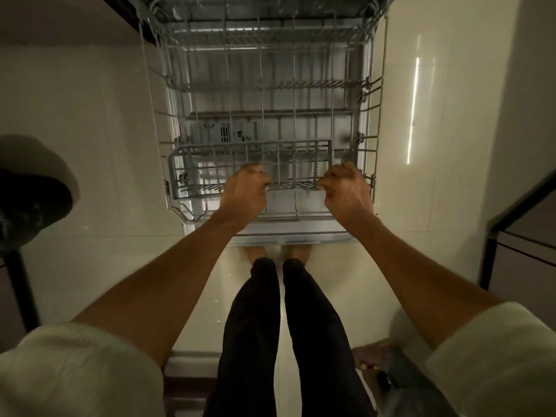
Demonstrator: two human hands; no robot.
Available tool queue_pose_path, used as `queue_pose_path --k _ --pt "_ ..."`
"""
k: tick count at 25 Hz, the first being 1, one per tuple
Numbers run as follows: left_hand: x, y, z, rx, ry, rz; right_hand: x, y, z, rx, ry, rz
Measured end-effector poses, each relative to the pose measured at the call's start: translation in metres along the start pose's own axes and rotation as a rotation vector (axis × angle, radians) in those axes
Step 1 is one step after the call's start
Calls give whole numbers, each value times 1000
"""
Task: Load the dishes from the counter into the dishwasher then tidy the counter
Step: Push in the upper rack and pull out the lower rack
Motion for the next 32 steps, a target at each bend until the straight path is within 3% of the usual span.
queue_pose_path --k 17,32 --pt "83 28 -34 -24 103 -160 80 7 37 35 -22 -153" --pt "95 31 -42 -12 75 -136 87 4 38 44 -88 -178"
Point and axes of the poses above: each hand's wrist, its own y-axis towards the middle knuckle, its own x-axis out of the palm, z = x × y, the point moved 4 cm from there along y, towards the middle knuckle, and after that the axes turned 14 degrees about z, right-handed, at the moved point
